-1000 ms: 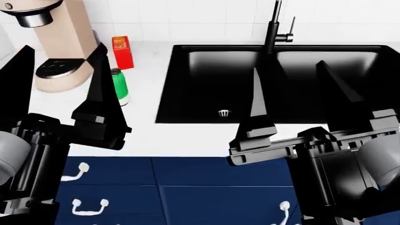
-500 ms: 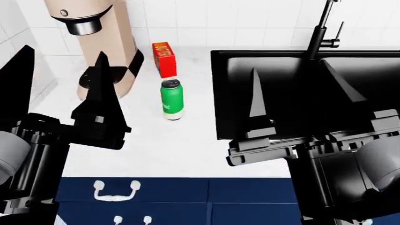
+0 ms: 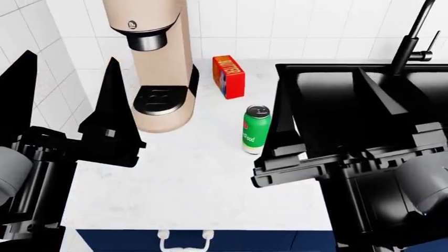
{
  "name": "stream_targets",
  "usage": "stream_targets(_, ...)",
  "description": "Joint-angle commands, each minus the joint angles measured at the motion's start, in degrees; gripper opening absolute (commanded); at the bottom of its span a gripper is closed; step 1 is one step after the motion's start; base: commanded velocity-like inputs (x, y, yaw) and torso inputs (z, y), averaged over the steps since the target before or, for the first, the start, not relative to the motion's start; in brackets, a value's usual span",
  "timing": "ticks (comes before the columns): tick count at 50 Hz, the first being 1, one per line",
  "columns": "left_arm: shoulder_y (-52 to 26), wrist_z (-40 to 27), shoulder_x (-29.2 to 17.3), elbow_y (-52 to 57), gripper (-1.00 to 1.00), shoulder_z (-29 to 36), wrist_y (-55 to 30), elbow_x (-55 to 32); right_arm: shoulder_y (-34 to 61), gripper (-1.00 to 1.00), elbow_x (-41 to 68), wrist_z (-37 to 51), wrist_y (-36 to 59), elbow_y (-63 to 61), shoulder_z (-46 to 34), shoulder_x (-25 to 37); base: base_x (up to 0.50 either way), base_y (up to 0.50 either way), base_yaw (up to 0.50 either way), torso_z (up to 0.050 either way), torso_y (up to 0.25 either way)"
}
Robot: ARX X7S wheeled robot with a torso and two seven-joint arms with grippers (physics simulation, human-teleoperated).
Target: Pick the jam and canned food from the counter and place them in the cabinets closest to them.
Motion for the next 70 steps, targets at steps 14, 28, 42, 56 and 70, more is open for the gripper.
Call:
stream_targets(14, 0.1, -0.8, -1.0, -0.2, 1.0, 0.8, 1.0, -0.5, 4.2, 1.0, 16.2, 4.0, 6.7, 9.5, -1.0, -2.4, 0.0, 0.0, 0.0, 0.0, 0.0)
stream_targets(28, 0.1, -1.2, -1.4, -0.3, 1.0, 1.3, 1.7, -0.5, 5.7, 1.0, 23.5, 4.2, 11.5, 16.5, -3.4, -4.2, 0.0, 0.0, 0.0, 0.0, 0.0)
stream_targets(42, 0.2, -1.5, -1.9, -0.7, 1.0, 1.6, 2.3, -0.6, 6.1, 1.0, 25.8, 3.8, 13.4, 20.3, -4.6, -5.1, 0.0, 0.0, 0.0, 0.0, 0.0)
stream_targets(56, 0.0, -1.7, -2.2, -0.9, 1.0, 2.5, 2.7, -0.3, 6.1, 1.0, 25.3, 3.1, 13.6, 23.6, -5.2, -6.1, 0.0, 0.0, 0.0, 0.0, 0.0)
stream_targets(70, -0.3, -2.2, -2.6, -0.8, 1.0, 3.3, 2.7, -0.1, 10.2, 1.0, 25.6, -1.3, 15.1, 32.7, -5.8, -9.1, 0.0, 0.0, 0.0, 0.0, 0.001)
